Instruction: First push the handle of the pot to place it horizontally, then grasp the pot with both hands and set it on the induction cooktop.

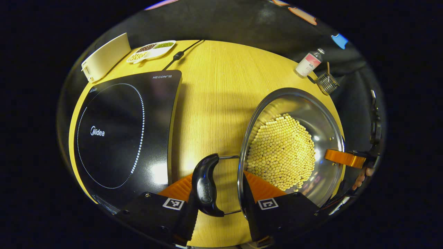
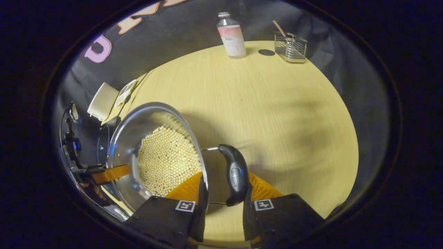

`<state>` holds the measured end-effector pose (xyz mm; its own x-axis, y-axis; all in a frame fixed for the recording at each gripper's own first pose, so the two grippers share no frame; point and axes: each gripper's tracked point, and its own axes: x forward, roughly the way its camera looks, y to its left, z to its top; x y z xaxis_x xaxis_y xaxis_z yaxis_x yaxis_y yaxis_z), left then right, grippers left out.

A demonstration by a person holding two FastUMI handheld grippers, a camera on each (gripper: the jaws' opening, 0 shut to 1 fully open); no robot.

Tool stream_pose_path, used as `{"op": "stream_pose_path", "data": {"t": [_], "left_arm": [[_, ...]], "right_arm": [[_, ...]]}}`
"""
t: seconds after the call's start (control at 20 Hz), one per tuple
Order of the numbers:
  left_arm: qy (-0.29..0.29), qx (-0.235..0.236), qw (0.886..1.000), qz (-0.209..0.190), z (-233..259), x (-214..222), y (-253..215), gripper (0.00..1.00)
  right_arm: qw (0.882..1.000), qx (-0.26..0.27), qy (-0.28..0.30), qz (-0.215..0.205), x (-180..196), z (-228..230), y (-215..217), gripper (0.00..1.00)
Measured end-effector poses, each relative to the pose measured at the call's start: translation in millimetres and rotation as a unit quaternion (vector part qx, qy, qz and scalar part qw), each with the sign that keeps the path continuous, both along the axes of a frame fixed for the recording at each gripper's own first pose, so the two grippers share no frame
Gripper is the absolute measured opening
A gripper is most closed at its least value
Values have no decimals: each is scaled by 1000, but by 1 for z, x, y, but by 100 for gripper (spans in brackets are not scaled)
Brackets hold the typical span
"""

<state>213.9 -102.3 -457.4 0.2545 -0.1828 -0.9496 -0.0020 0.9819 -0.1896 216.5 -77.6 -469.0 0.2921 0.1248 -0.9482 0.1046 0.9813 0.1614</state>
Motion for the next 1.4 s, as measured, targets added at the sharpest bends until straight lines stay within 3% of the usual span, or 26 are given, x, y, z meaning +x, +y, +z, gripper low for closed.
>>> {"op": "stream_pose_path", "data": {"t": [0.3,0.7,1.0,1.2,1.4], "left_arm": [[-27,9,1000,4,42,-4,5,58],[-73,45,996,16,102,-10,75,58],[-70,21,997,17,96,-11,140,58],[-83,5,997,-9,92,5,191,58],[-51,-20,998,-6,75,4,235,58]], "right_arm": [[999,34,-2,-13,-14,15,7,40],[997,80,-18,-2,-23,53,82,40],[998,55,-20,-2,-23,57,148,40],[999,34,-23,-19,-25,61,199,40],[1000,8,-16,-26,-24,55,244,40]]}}
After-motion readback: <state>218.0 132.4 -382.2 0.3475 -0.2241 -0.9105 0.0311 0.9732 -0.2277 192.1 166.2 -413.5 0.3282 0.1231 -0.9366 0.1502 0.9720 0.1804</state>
